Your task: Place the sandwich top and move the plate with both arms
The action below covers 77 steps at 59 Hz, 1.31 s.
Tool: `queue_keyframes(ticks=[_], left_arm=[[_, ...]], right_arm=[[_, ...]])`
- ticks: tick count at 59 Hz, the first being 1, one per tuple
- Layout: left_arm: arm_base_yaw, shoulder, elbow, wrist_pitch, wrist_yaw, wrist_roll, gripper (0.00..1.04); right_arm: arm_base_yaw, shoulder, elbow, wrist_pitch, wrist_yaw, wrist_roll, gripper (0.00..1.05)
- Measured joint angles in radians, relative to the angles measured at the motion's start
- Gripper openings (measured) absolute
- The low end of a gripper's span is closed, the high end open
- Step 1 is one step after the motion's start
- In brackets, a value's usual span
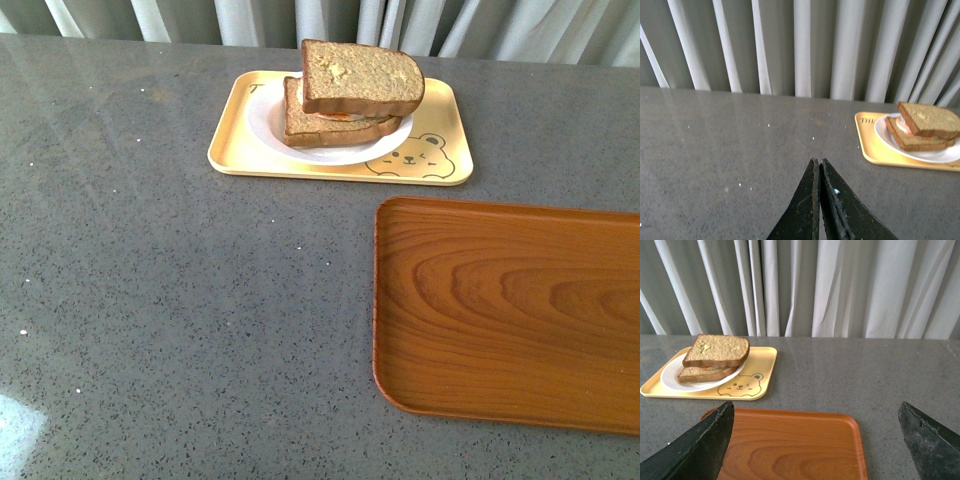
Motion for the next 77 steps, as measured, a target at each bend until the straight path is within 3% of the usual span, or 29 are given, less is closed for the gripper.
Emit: queue_keyframes(ticks=[14,49,77], left_arm=[[0.000,-0.002,0.000,-0.006,0.000,-0.001,0.02],[0.000,-0.003,0.000,-0.006,0.000,0.000,0.97],[0.000,-0.003,0.000,-0.006,0.000,0.002,0.96]], right_arm=[[0.000,0.000,0.000,0.000,0.000,0.000,0.96],[0.000,0.000,0.000,0.000,0.000,0.000,0.96],[0.000,0.000,0.000,0.000,0.000,0.000,0.96]])
